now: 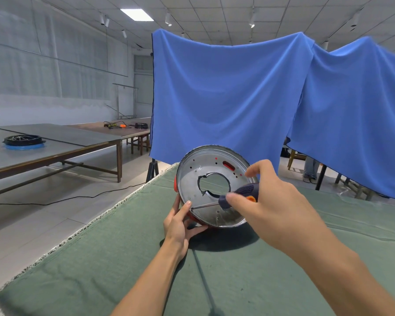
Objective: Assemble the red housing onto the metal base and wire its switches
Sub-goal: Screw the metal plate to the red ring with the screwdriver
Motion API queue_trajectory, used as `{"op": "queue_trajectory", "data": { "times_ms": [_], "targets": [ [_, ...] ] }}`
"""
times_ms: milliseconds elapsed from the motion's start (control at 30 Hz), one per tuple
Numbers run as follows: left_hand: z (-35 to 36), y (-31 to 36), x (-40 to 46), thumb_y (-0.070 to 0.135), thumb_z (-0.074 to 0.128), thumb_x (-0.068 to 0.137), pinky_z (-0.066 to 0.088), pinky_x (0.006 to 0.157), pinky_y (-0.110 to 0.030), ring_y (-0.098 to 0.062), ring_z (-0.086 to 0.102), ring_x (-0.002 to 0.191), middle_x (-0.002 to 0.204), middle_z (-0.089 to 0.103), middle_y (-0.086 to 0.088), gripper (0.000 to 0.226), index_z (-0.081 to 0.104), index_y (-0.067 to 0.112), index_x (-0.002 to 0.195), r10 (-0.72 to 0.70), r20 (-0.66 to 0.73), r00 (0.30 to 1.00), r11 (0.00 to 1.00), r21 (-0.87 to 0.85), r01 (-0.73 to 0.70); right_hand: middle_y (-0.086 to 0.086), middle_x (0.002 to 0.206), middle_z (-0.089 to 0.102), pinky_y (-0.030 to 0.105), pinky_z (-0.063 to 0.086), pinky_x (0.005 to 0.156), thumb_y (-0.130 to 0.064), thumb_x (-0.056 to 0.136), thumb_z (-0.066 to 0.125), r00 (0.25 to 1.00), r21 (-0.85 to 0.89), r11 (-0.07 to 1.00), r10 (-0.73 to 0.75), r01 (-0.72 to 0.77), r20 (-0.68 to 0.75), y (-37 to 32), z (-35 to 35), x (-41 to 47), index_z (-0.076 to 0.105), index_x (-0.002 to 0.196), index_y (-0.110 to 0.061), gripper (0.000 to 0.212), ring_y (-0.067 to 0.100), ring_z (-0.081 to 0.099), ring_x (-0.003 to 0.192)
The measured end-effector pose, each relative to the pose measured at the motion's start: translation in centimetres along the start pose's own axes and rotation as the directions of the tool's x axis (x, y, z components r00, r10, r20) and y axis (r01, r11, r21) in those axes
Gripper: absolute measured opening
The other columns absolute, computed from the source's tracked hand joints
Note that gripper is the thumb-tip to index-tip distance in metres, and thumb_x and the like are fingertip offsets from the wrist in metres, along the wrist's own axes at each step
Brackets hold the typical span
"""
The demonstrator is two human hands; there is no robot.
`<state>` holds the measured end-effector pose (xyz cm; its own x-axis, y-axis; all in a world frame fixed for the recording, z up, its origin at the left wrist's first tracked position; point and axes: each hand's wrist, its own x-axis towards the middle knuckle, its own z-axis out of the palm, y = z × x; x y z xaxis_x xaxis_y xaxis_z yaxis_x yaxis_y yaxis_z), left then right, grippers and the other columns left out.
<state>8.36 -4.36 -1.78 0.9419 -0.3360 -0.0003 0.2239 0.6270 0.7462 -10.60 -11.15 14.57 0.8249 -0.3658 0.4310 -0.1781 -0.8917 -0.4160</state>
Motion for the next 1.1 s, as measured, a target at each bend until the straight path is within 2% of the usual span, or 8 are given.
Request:
{"op": "queue_trajectory", "data": {
  "times_ms": [67,200,367,533,667,867,967,1100],
  "targets": [
    [0.0,0.0,0.0,0.016,0.056,0.093,0.052,0.081,-0.063,-0.038,0.059,0.111,0.126,0.061,-0.016,0.05,0.045,0.028,0.14,0.004,-0.005,1.0,1.0,0.006,-0.004,-0.008,0.089,0.057,0.035,0.046,0.069,-0.045,0.086,0.053,0.999,0.047,0.998,-0.04,0.038,0.033,0.0,-0.1,0.0,0.036,0.099,-0.034,0.024,0.024,0.06,0.079],
    [-0.2,-0.2,0.1,0.015,0.059,0.091,0.055,0.076,-0.059,-0.037,0.06,0.11,0.124,0.062,-0.014,0.051,0.046,0.031,0.138,0.007,-0.006,1.0,1.0,-0.007,-0.007,-0.005,0.066,0.038,0.033,0.035,0.062,-0.055,0.093,0.038,0.989,-0.207,0.978,-0.057,0.029,-0.135,-0.3,0.0,0.2,0.039,0.091,-0.023,0.033,0.027,0.048,0.075],
    [-0.6,-0.1,0.3,0.012,0.06,0.09,0.052,0.081,-0.063,-0.039,0.058,0.114,0.127,0.061,-0.015,0.045,0.053,0.035,0.128,-0.018,0.001,1.0,0.996,-0.082,0.018,-0.006,0.093,0.051,0.037,0.047,0.072,-0.045,0.089,0.05,0.998,-0.02,0.998,-0.05,0.051,0.033,-0.2,0.1,0.0,0.033,0.103,-0.034,0.025,0.026,0.059,0.081],
    [-0.5,-0.1,0.1,0.011,0.06,0.09,0.052,0.081,-0.063,-0.037,0.059,0.112,0.124,0.063,-0.012,0.035,0.061,0.042,0.108,-0.027,0.019,0.999,0.995,-0.094,0.028,-0.006,0.065,0.036,0.033,0.032,0.062,-0.06,0.091,0.036,0.98,-0.232,0.972,-0.071,0.027,-0.185,-0.3,0.3,0.4,0.041,0.089,-0.025,0.035,0.026,0.044,0.074],
    [-0.5,-0.1,0.3,0.011,0.06,0.089,0.053,0.079,-0.061,-0.037,0.06,0.111,0.124,0.064,-0.013,0.034,0.061,0.041,0.108,-0.028,0.022,0.999,0.993,-0.111,0.03,-0.013,0.094,0.058,0.033,0.041,0.068,-0.048,0.088,0.05,0.998,0.026,0.998,-0.064,0.064,-0.02,0.2,0.3,0.6,0.037,0.103,-0.034,0.024,0.023,0.056,0.085],
    [-0.3,-0.3,0.1,0.013,0.063,0.088,0.054,0.077,-0.061,-0.037,0.06,0.111,0.125,0.062,-0.013,0.041,0.056,0.04,0.117,-0.014,0.027,1.0,0.997,-0.077,0.016,-0.004,0.075,0.056,0.033,0.042,0.063,-0.066,0.085,0.042,0.986,-0.024,0.997,-0.073,0.07,-0.149,0.1,0.3,1.0,0.046,0.091,-0.027,0.039,0.025,0.056,0.08],
    [-0.3,-0.4,0.2,0.013,0.065,0.085,0.055,0.075,-0.059,-0.038,0.061,0.109,0.124,0.063,-0.013,0.041,0.057,0.04,0.115,-0.004,-0.004,1.0,0.995,-0.097,0.003,-0.009,0.084,0.062,0.026,0.038,0.057,-0.044,0.084,0.057,0.999,0.191,0.981,-0.032,0.025,0.034,0.3,-0.1,1.5,0.036,0.099,-0.035,0.028,0.022,0.058,0.074],
    [-0.3,-0.4,0.1,0.02,0.071,0.076,0.057,0.071,-0.054,-0.038,0.062,0.108,0.122,0.065,-0.012,0.047,0.057,0.039,0.117,-0.008,-0.003,1.0,0.997,-0.076,0.008,-0.011,0.072,0.058,0.026,0.036,0.053,-0.046,0.09,0.054,0.988,0.077,0.993,-0.076,0.087,-0.136,0.5,-0.1,1.6,0.047,0.091,-0.028,0.019,0.016,0.053,0.071]
  ]
}}
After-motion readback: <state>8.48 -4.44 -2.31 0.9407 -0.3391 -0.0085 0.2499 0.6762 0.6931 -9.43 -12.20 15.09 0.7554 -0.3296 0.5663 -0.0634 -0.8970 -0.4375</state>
